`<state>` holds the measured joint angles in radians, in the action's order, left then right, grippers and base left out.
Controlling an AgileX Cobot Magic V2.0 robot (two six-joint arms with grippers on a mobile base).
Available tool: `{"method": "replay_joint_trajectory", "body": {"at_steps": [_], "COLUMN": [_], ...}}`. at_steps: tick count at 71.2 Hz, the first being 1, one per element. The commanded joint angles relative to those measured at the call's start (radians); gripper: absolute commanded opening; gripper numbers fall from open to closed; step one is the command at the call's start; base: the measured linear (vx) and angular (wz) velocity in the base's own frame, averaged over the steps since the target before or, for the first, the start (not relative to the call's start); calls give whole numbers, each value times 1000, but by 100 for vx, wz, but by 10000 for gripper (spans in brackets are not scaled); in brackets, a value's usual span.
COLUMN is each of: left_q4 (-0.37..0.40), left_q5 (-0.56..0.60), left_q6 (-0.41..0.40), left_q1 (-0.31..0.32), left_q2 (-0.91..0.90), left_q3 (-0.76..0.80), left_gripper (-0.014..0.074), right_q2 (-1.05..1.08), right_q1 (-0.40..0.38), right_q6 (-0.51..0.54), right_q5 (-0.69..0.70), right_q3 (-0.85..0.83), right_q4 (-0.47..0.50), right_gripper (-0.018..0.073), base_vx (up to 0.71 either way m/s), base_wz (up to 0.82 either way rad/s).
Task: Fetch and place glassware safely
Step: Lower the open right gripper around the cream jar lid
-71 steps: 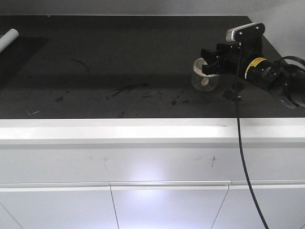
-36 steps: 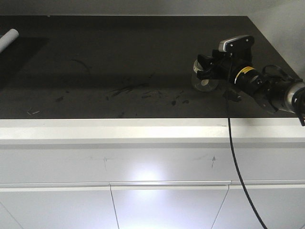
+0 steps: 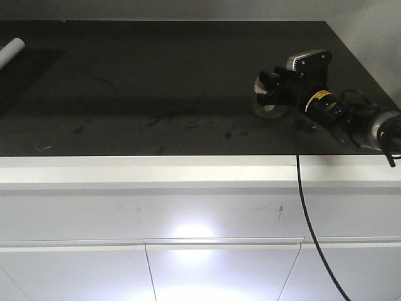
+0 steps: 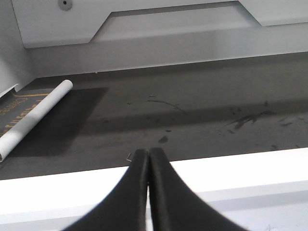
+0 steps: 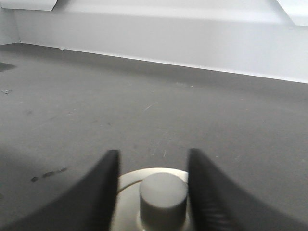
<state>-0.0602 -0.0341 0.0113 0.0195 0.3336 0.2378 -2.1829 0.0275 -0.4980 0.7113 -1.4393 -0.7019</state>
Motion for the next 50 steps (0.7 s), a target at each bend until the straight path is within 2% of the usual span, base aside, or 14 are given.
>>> {"method": "replay_joint_trajectory", "body": {"at_steps": [1, 6, 24, 34, 39, 50], "left_q4": [10, 10, 10, 10, 10, 10], "left_q5": [71, 71, 71, 71, 71, 71], "left_q6": [-6, -6, -6, -6, -6, -6], "left_q1": [6, 6, 6, 6, 6, 6], "left_q2": [3, 3, 3, 3, 3, 3], "left_q3": [27, 27, 27, 27, 27, 27], "left_gripper": [-7, -7, -7, -7, -7, -7], "right_q2": [55, 55, 82, 124, 163, 296], "right_q1": [-1, -1, -1, -1, -1, -1], "right_q6": [11, 11, 1, -94, -121, -106], "right_q5": [42, 42, 33, -4, -7, -7], "right_q3": [-29, -29, -29, -24, 7, 154], "right_q4": [18, 18, 15, -29, -69, -65], "right_gripper": [113, -16, -8, -4, -3, -3], "base_vx": [0, 0, 0, 0, 0, 0], "base_wz": [0, 0, 0, 0, 0, 0]}}
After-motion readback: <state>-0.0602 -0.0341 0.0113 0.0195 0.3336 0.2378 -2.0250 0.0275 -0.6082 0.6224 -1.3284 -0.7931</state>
